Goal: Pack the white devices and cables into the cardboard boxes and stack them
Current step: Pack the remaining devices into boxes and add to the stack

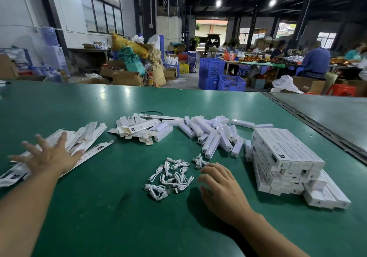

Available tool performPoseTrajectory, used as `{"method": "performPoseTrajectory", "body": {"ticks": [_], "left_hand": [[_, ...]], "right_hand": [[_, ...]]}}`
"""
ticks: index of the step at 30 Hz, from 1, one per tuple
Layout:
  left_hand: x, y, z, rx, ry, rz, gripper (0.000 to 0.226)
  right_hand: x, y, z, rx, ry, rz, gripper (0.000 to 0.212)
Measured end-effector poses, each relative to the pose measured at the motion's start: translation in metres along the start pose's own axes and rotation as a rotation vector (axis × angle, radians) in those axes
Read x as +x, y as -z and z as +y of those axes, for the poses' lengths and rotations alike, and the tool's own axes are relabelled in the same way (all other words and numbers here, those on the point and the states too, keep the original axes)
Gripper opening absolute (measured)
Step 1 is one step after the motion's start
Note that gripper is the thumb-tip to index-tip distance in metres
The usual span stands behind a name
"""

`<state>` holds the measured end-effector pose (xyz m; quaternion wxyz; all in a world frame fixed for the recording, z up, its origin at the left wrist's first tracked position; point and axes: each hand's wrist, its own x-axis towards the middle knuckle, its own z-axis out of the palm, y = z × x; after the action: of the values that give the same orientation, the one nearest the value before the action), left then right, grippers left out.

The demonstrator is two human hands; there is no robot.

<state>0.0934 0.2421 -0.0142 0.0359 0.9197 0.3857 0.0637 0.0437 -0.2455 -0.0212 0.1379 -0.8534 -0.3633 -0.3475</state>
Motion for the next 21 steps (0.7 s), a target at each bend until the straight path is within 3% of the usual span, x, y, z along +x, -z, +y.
{"method": "performPoseTrajectory", "body": {"ticks": [4,8,17,21], "left_hand": [[0.006,-0.011,0.0,-0.098,-0.05,-0.226,0.089],[-0.017,-0.013,0.018,-0.06,-0.069,-0.205,0.08],[-0.113,-0.012,0.086,-0.008,-0.32,-0.251,0.076],[-0.158,-0.006,0.115,-0.01,-0.421,-0.131,0.058]], "right_hand": [[0.001,-0.002,-0.001,0.036,-0.039,-0.036,0.024],[0.002,-0.004,-0.001,0.039,-0.047,-0.056,0.021],[-0.002,-0.005,-0.001,0.092,-0.042,-0.076,0.015],[-0.003,-0.004,-0.002,0.118,-0.06,-0.046,0.011]]}}
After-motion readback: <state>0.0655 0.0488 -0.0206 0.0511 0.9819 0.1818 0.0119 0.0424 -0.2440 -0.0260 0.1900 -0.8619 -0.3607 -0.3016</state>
